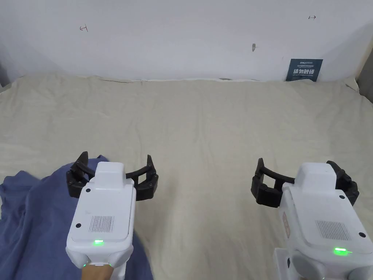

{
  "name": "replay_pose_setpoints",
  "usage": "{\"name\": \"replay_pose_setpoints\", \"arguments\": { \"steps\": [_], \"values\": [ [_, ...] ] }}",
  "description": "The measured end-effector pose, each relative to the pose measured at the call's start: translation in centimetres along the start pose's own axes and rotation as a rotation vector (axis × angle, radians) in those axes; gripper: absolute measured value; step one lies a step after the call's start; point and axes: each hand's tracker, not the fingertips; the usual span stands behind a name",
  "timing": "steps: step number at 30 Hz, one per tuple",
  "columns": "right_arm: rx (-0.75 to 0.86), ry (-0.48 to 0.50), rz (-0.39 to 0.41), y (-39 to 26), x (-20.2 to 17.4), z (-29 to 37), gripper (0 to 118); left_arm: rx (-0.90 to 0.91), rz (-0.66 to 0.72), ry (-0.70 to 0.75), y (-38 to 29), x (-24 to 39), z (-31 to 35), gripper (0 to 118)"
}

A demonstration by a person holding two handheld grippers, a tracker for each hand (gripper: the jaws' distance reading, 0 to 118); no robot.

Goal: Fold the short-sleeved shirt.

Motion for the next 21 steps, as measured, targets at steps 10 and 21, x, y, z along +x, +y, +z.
{"name": "replay_pose_setpoints", "arguments": {
  "steps": [10,21],
  "values": [
    [0.005,-0.007,0.016,0.08,-0.19,0.24,118,-0.008,0.055,-0.009,0.02,-0.44,0.23,118],
    [-0.001,-0.004,0.017,0.16,-0.28,0.44,118,0.0,0.062,-0.008,0.36,-0.5,0.69,118]
  ]
}}
